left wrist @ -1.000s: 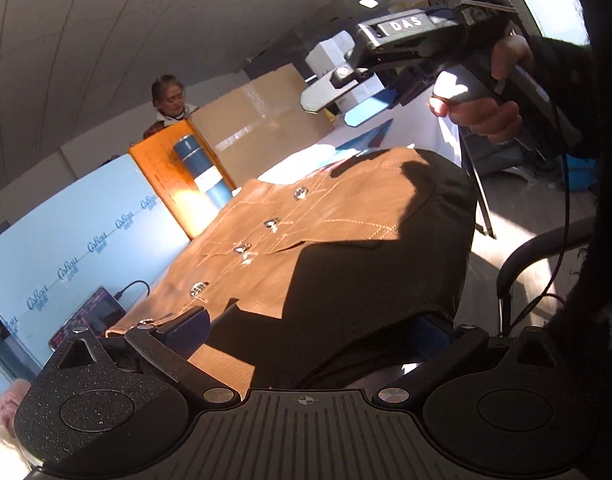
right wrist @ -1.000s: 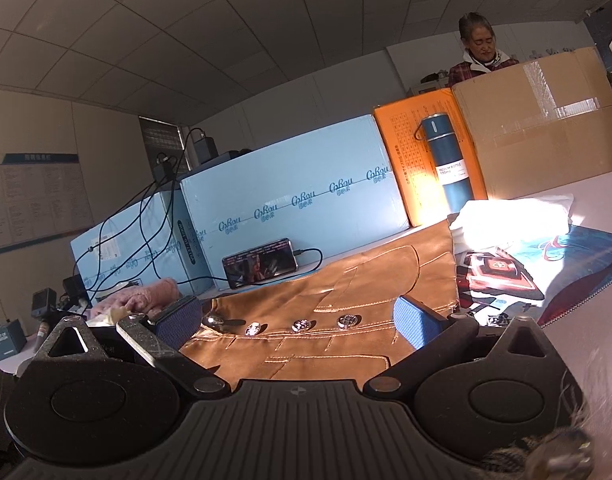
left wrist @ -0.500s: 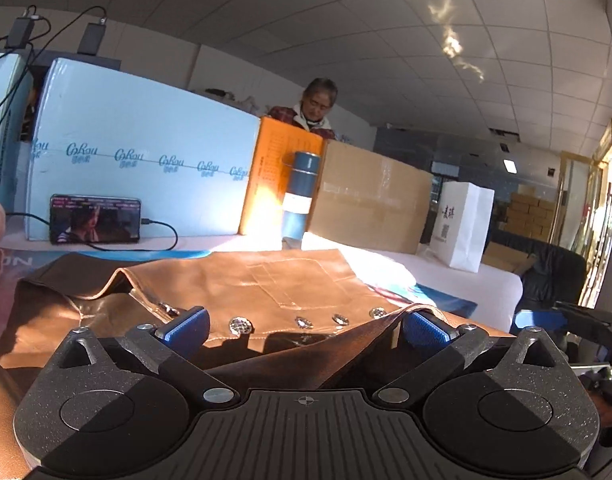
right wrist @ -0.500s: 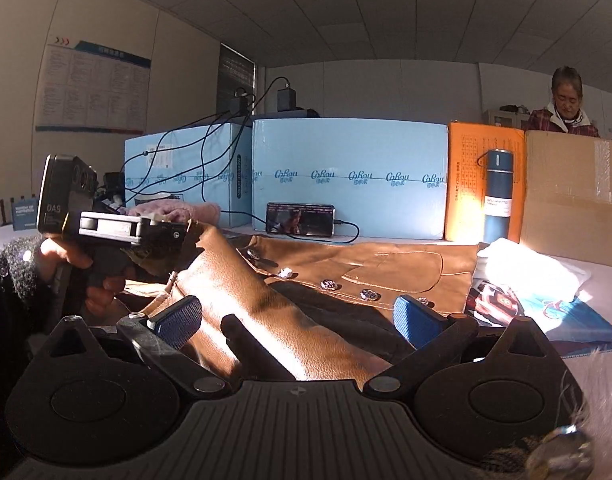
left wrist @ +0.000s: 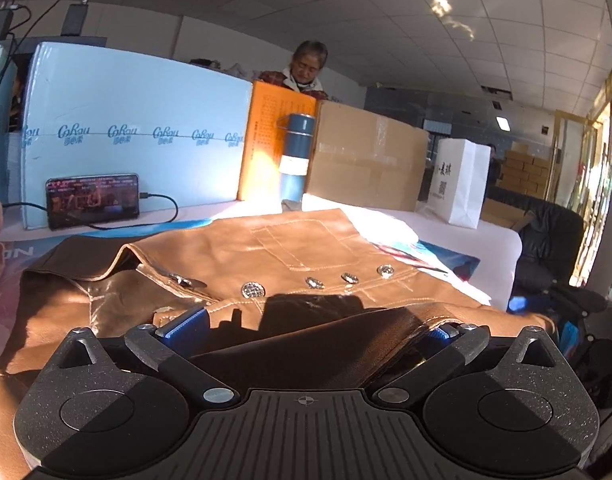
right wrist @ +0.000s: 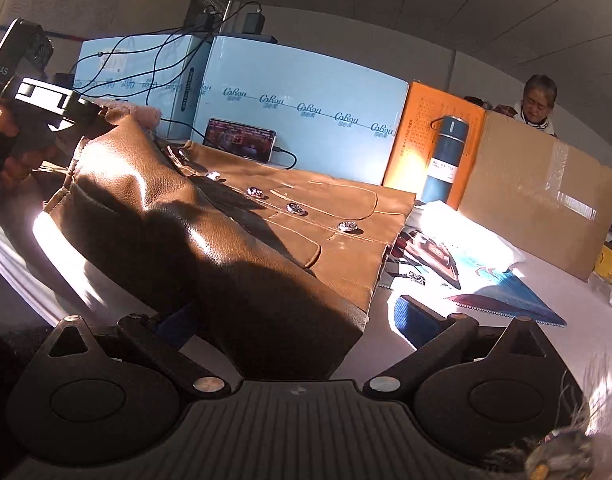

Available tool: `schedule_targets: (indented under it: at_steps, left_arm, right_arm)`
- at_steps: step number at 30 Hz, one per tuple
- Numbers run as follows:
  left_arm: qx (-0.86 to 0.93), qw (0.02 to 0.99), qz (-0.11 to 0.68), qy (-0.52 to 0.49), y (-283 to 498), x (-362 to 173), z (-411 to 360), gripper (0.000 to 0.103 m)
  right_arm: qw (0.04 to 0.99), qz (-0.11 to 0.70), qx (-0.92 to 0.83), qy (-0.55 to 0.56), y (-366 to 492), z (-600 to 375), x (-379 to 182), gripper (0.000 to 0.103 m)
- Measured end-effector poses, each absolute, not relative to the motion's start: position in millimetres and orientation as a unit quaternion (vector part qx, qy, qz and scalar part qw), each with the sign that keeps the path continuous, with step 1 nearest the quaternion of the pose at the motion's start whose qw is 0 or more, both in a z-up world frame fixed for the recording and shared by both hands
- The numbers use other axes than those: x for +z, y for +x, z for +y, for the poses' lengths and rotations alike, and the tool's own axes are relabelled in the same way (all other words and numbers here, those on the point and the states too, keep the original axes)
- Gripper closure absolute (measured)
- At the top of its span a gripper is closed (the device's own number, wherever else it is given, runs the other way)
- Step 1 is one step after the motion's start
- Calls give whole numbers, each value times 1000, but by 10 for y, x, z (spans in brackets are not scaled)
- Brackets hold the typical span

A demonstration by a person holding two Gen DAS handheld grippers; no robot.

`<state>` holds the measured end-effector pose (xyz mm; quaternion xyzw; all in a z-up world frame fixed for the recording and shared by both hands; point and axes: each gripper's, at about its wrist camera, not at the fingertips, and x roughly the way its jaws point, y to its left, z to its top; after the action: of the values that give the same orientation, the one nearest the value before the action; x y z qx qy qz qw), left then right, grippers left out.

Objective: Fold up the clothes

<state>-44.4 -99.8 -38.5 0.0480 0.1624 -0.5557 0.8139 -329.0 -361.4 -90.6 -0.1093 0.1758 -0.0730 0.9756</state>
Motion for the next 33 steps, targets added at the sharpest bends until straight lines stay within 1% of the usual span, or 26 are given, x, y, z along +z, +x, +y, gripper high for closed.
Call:
schedule_targets:
  at_steps: [4, 7, 9, 10, 11, 12, 14, 17, 19, 21, 23, 28, 31, 32, 33]
  left_arm:
    - [-569, 801, 126, 137, -607, -385, -838, 0]
    - [-584, 782, 120, 181, -724, -364, -726, 0]
    - [-595, 771, 115, 193, -779, -346, -700, 0]
    - [-604, 764, 115, 196, -807, -337, -696, 0]
    - [-611, 758, 112, 198, -830, -331, -698, 0]
    - [-623, 748, 107, 200, -865, -326, -703, 0]
    - [-649, 728, 102, 194, -919, -326, -729, 0]
    - [-681, 699, 99, 196, -1004, -359, -817, 0]
    - [-698, 680, 97, 204, -1067, -387, -888, 0]
    - [-675, 688, 89, 250, -1118, -445, -979, 0]
    - [-624, 722, 78, 287, -1086, -498, -985, 0]
    - [-513, 804, 93, 286, -749, -457, -679, 0]
    - [-460, 826, 106, 310, -603, -438, -539, 0]
    - [-449, 829, 108, 317, -572, -429, -498, 4]
    - [-455, 824, 106, 320, -569, -395, -445, 18]
  right_arm:
    - [973, 180, -50, -134, -3283, -3568, -913, 0]
    - [963, 203, -36, -175, -3288, -3475, -932, 6]
    - [956, 212, -24, -200, -3297, -3414, -931, 18]
    - [954, 213, -16, -211, -3305, -3387, -922, 31]
    - [953, 212, -9, -216, -3315, -3363, -901, 37]
    - [952, 211, -2, -221, -3326, -3340, -880, 50]
    - [954, 204, 10, -219, -3356, -3328, -811, 68]
    - [961, 191, 29, -200, -3408, -3352, -673, 82]
    - [967, 172, 35, -185, -3441, -3383, -572, 84]
    - [974, 143, 29, -171, -3459, -3432, -486, 86]
    - [980, 118, 23, -159, -3466, -3478, -419, 89]
    - [987, 70, -4, -142, -3430, -3573, -340, 93]
    - [990, 33, -46, -132, -3400, -3645, -293, 93]
    - [989, 19, -63, -131, -3392, -3666, -275, 93]
    - [988, 6, -80, -130, -3384, -3687, -256, 93]
